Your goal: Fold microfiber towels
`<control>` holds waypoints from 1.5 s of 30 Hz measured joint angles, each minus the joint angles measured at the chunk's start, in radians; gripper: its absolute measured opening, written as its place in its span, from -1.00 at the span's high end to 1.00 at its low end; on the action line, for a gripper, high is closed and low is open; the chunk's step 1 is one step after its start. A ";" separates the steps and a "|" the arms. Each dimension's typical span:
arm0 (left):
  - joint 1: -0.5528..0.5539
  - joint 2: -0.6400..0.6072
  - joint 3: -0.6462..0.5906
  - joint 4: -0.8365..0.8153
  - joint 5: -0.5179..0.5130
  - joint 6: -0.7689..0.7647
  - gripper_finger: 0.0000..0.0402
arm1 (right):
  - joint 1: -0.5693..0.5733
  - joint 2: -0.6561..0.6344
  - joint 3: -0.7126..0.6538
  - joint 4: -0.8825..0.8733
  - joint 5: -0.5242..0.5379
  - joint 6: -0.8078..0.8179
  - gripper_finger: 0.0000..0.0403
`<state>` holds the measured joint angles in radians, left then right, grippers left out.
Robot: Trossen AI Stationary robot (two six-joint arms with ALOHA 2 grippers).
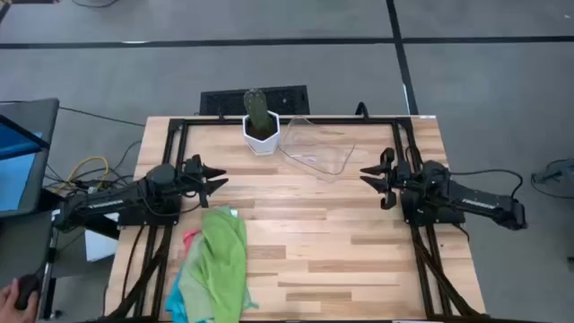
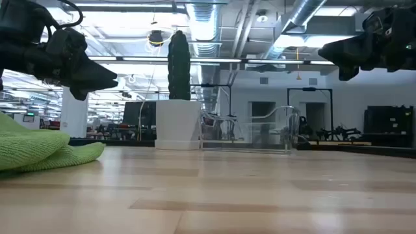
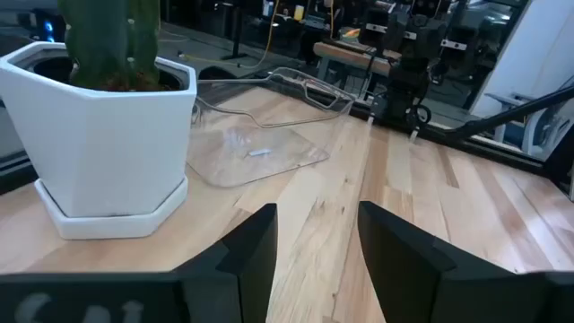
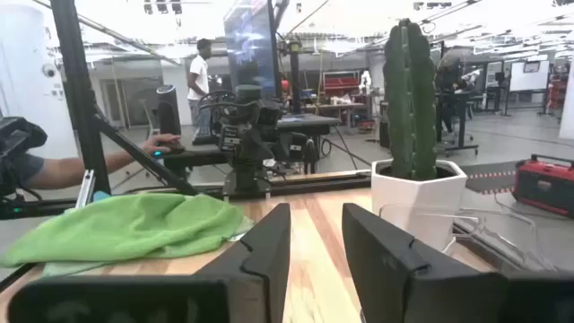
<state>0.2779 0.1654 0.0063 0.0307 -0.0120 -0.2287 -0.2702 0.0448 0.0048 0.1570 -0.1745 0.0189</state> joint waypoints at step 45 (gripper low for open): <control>0.000 0.000 0.000 0.005 -0.028 0.110 0.26 | 0.001 0.001 0.000 0.053 0.010 0.015 0.36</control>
<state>0.2779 0.1654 0.0063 0.0360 -0.0399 -0.1183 -0.2687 0.0455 0.0048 0.2100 -0.1647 0.0340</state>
